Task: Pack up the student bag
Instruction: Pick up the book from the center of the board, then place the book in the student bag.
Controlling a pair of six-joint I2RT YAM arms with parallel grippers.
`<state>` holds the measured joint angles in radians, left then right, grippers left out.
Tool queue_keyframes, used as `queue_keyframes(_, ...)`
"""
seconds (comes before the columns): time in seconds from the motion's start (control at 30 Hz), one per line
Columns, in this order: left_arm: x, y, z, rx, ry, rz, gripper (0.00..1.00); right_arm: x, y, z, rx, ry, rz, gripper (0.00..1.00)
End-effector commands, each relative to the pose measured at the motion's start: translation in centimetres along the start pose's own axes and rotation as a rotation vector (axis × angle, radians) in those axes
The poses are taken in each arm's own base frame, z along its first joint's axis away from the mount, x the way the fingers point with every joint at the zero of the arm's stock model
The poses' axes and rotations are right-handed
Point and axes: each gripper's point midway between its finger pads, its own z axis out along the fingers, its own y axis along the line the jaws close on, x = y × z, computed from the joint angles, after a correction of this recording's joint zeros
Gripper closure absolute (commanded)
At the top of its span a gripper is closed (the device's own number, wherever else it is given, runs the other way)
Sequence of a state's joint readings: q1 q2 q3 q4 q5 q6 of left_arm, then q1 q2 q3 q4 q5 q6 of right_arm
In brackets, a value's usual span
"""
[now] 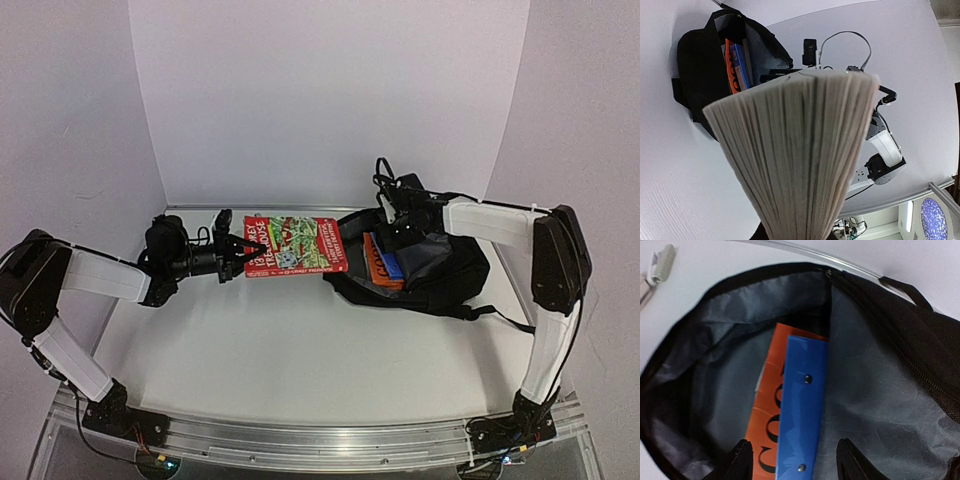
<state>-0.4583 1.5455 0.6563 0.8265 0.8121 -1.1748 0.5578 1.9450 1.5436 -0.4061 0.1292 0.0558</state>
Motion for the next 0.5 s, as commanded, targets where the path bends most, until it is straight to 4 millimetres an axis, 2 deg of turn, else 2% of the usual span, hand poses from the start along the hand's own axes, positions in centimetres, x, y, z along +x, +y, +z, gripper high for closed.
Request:
queue_keyframes(0.0, -1.5, -4.4, -0.2, 0.097, -0.041, 0.133, 1.00, 0.6, -3.1, 2.0, 0.171, 0.035, -0.059, 0.44)
queue_keyframes(0.13, -1.5, -4.4, -0.2, 0.094, -0.043, 0.134, 1.00, 1.7, -4.1, 3.8, 0.215, 0.068, -0.101, 0.45)
queue_keyframes(0.23, -1.5, -4.2, -0.2, 0.089, -0.045, 0.132, 1.00, 2.3, -4.4, 4.8, 0.231, 0.088, -0.119, 0.52)
queue_keyframes(0.33, -1.5, -4.0, -0.1, 0.083, -0.046, 0.130, 1.00, 2.2, -4.6, 4.9, 0.237, 0.084, -0.114, 0.69)
queue_keyframes(0.47, -1.5, -3.5, 0.0, 0.073, -0.046, 0.126, 1.00, 0.6, -4.4, 3.6, 0.212, 0.044, -0.085, 0.97)
